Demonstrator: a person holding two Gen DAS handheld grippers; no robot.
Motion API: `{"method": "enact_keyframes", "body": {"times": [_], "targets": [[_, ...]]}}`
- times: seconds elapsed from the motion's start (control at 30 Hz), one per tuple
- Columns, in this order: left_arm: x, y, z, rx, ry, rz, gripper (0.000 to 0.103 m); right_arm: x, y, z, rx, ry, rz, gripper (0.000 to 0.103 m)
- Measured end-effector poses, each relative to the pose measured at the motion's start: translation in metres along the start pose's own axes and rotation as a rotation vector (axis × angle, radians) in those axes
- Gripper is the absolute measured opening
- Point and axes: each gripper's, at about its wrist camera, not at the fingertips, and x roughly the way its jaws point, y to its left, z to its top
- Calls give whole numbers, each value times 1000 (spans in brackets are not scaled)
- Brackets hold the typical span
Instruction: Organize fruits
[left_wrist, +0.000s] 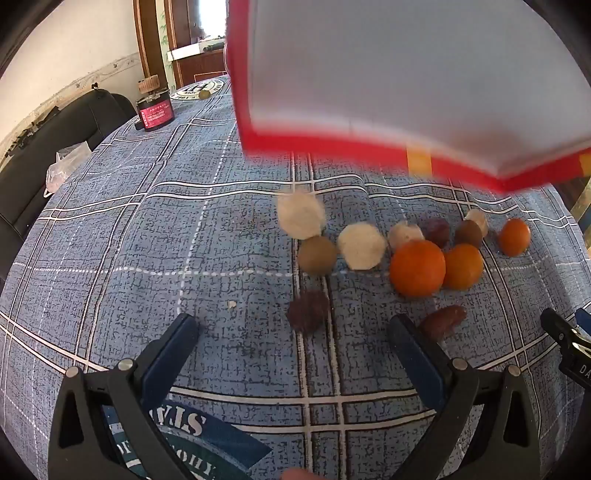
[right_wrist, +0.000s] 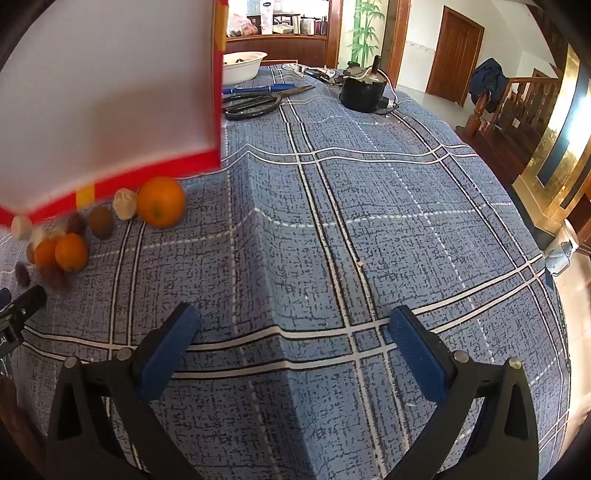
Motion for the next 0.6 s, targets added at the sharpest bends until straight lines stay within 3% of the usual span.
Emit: {"method": "enact_keyframes", "body": {"times": [0.6], "targets": [[0, 0, 0, -1, 0, -2, 102, -2, -1, -1, 0, 1, 0, 103]]}}
